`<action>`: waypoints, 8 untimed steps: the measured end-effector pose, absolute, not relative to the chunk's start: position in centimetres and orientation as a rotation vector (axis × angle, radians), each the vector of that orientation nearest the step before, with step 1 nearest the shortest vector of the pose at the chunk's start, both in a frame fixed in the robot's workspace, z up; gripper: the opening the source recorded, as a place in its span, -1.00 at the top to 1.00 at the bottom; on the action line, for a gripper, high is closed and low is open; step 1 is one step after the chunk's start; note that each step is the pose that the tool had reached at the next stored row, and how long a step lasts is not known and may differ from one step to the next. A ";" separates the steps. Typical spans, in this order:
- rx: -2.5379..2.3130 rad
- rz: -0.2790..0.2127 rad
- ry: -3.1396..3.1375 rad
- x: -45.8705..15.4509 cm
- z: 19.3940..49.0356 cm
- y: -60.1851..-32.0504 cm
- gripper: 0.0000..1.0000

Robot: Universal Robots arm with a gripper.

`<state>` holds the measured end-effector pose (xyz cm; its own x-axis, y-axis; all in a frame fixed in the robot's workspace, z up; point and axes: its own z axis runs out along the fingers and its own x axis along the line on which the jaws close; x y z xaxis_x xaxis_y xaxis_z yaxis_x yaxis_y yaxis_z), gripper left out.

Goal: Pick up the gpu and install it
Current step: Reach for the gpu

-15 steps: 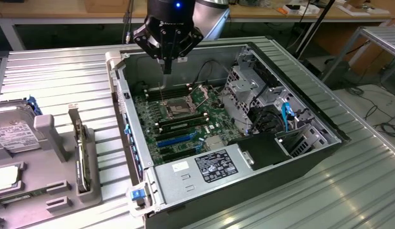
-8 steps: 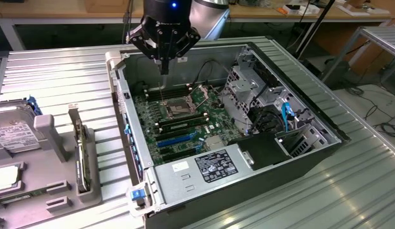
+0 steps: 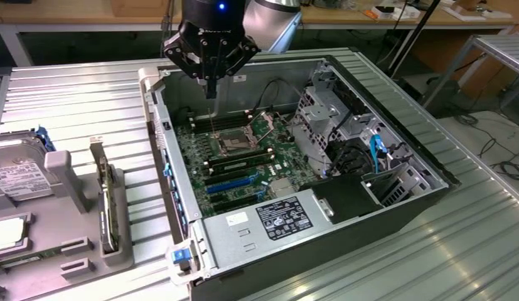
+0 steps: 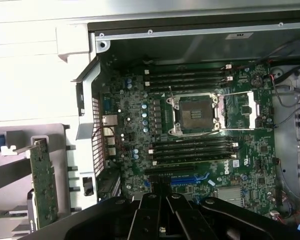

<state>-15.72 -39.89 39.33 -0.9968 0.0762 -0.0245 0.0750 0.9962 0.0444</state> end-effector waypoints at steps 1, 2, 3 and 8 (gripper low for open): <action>0.118 0.068 3.113 -15.8 39.3 -39.9 0.79; 0.118 0.068 3.112 -15.9 39.3 -39.9 0.79; 0.118 0.068 3.112 -16.1 39.3 -39.9 0.79; 0.118 0.068 3.112 -16.6 39.3 -39.9 0.79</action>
